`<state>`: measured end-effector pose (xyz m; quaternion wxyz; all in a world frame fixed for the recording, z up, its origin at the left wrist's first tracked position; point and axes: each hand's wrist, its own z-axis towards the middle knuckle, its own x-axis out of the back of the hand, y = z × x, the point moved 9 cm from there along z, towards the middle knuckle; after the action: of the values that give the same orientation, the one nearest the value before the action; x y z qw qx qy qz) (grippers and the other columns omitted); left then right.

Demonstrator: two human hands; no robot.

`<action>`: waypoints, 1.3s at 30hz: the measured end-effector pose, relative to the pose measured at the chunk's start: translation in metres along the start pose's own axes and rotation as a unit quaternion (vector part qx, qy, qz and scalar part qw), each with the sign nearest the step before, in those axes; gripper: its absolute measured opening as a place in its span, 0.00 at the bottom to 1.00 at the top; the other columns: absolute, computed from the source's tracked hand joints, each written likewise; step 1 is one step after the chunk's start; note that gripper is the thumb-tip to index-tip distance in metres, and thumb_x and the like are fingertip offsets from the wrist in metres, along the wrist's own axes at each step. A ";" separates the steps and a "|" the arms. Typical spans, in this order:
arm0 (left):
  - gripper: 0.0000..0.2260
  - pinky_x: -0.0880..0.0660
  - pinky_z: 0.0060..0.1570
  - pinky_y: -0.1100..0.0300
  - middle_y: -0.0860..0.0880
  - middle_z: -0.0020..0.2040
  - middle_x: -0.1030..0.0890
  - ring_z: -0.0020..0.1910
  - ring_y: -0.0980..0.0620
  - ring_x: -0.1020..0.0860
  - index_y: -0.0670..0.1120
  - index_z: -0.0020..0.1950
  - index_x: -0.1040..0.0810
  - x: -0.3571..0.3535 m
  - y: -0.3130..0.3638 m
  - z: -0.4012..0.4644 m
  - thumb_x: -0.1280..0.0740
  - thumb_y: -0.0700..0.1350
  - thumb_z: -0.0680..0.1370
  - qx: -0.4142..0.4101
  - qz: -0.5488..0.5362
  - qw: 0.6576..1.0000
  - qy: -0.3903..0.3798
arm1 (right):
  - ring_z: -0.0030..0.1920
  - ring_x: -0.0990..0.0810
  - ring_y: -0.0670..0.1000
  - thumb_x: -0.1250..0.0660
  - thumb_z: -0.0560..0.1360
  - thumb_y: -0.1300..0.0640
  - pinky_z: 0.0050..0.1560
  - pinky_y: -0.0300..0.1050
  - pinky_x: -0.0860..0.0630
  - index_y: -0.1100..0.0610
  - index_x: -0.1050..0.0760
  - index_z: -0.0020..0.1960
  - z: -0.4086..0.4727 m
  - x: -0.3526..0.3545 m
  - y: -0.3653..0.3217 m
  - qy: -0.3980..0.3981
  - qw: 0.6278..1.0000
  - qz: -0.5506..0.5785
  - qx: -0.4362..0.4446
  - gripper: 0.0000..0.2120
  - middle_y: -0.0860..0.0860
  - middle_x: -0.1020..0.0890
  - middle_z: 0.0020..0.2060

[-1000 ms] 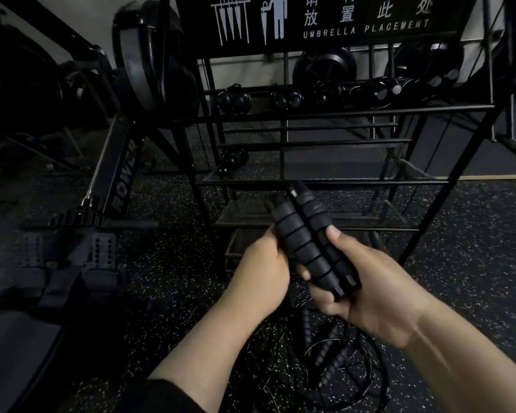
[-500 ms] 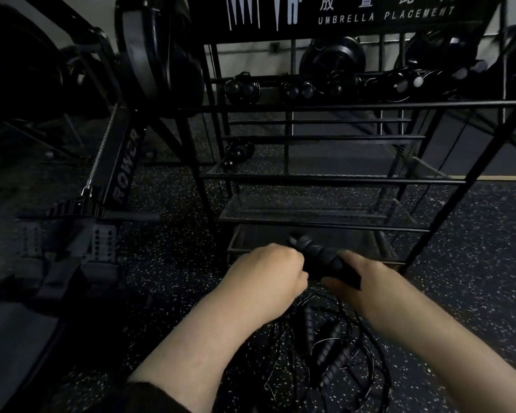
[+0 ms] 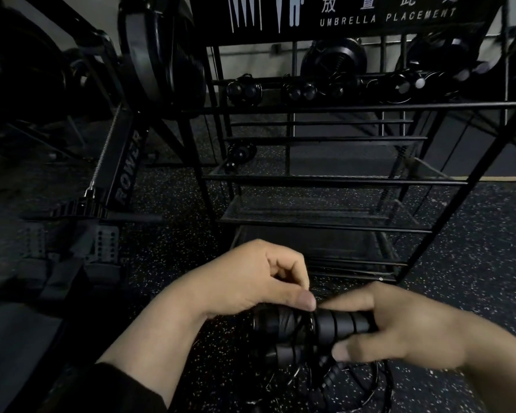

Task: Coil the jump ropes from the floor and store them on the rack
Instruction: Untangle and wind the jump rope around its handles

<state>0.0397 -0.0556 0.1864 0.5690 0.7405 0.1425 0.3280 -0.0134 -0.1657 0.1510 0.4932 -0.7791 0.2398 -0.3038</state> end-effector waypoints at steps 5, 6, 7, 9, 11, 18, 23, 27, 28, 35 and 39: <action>0.11 0.27 0.32 0.70 0.54 0.31 0.20 0.29 0.61 0.23 0.51 0.32 0.17 0.001 -0.006 0.010 0.23 0.55 0.69 0.002 -0.182 0.982 0.041 | 0.50 0.19 0.62 0.26 0.73 0.50 0.55 0.59 0.23 0.52 0.17 0.62 -0.008 0.014 -0.021 0.062 0.993 0.053 0.088 0.18 0.65 0.17 0.52; 0.09 0.28 0.29 0.70 0.54 0.29 0.22 0.27 0.61 0.24 0.49 0.30 0.19 -0.001 -0.005 0.011 0.26 0.49 0.70 0.007 -0.226 0.973 0.042 | 0.50 0.19 0.58 0.26 0.73 0.51 0.54 0.55 0.23 0.53 0.17 0.61 -0.008 0.018 -0.022 0.084 0.990 0.064 0.097 0.17 0.63 0.17 0.51; 0.09 0.29 0.29 0.70 0.53 0.28 0.23 0.26 0.60 0.26 0.49 0.29 0.20 -0.004 -0.005 0.012 0.29 0.45 0.70 0.006 -0.255 0.966 0.045 | 0.50 0.19 0.55 0.27 0.73 0.50 0.54 0.52 0.23 0.52 0.17 0.60 -0.009 0.021 -0.021 0.101 0.987 0.075 0.103 0.17 0.60 0.16 0.50; 0.07 0.28 0.33 0.67 0.54 0.30 0.23 0.31 0.58 0.25 0.50 0.31 0.19 -0.007 -0.008 0.012 0.31 0.44 0.69 -0.004 -0.296 0.952 0.072 | 0.49 0.18 0.55 0.27 0.72 0.48 0.51 0.49 0.22 0.50 0.16 0.58 -0.010 0.027 -0.020 0.133 0.981 0.086 0.108 0.16 0.54 0.15 0.48; 0.11 0.30 0.31 0.63 0.54 0.31 0.24 0.33 0.54 0.27 0.53 0.33 0.18 0.000 -0.023 0.011 0.34 0.39 0.69 -0.012 -0.267 0.953 0.143 | 0.43 0.20 0.52 0.27 0.70 0.45 0.46 0.44 0.23 0.47 0.17 0.54 -0.012 0.035 -0.018 0.175 0.975 0.083 0.111 0.14 0.52 0.16 0.45; 0.15 0.39 0.27 0.61 0.52 0.28 0.29 0.30 0.55 0.32 0.51 0.31 0.20 0.009 -0.033 0.011 0.35 0.31 0.69 -0.008 -0.244 0.947 0.210 | 0.60 0.17 0.46 0.26 0.70 0.45 0.56 0.42 0.20 0.30 0.28 0.65 -0.014 0.036 -0.017 0.190 0.969 0.112 0.108 0.25 0.41 0.18 0.62; 0.10 0.26 0.40 0.56 0.49 0.36 0.21 0.39 0.50 0.24 0.51 0.38 0.18 0.013 -0.026 0.013 0.34 0.37 0.72 -0.047 -0.201 0.952 0.225 | 0.55 0.16 0.49 0.28 0.69 0.41 0.45 0.37 0.23 0.27 0.31 0.68 -0.013 0.034 -0.016 0.168 0.977 0.108 0.081 0.30 0.44 0.17 0.62; 0.05 0.25 0.50 0.62 0.46 0.44 0.20 0.47 0.52 0.22 0.39 0.47 0.21 0.026 -0.010 0.016 0.35 0.34 0.74 -0.130 -0.142 0.953 0.232 | 0.35 0.21 0.54 0.29 0.68 0.39 0.33 0.41 0.26 0.31 0.24 0.61 -0.011 0.034 -0.010 0.148 0.978 0.137 0.046 0.21 0.56 0.14 0.44; 0.05 0.26 0.50 0.60 0.43 0.45 0.21 0.48 0.51 0.23 0.37 0.49 0.22 0.029 -0.012 0.017 0.35 0.34 0.74 -0.130 -0.135 0.956 0.227 | 0.33 0.23 0.52 0.29 0.68 0.39 0.32 0.41 0.27 0.34 0.23 0.59 -0.010 0.033 -0.009 0.143 0.980 0.133 0.039 0.19 0.56 0.14 0.42; 0.17 0.26 0.43 0.62 0.53 0.33 0.21 0.34 0.55 0.24 0.45 0.40 0.18 0.038 -0.029 0.018 0.37 0.53 0.83 -0.038 -0.118 0.958 0.257 | 0.38 0.18 0.39 0.31 0.75 0.35 0.40 0.31 0.26 0.37 0.21 0.52 -0.018 0.034 0.008 0.106 0.990 -0.015 -0.088 0.10 0.46 0.13 0.47; 0.26 0.27 0.40 0.57 0.49 0.27 0.25 0.29 0.51 0.27 0.43 0.36 0.21 0.074 -0.034 -0.003 0.42 0.61 0.83 0.032 -0.059 0.924 0.376 | 0.59 0.22 0.38 0.36 0.75 0.32 0.56 0.30 0.28 0.42 0.29 0.72 -0.022 0.050 0.032 0.179 0.953 -0.173 -0.171 0.29 0.38 0.21 0.63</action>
<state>0.0987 0.0002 0.1793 0.4677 0.5709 0.3998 0.5436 0.0035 -0.2254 0.1412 0.2419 -0.8143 0.2342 -0.4729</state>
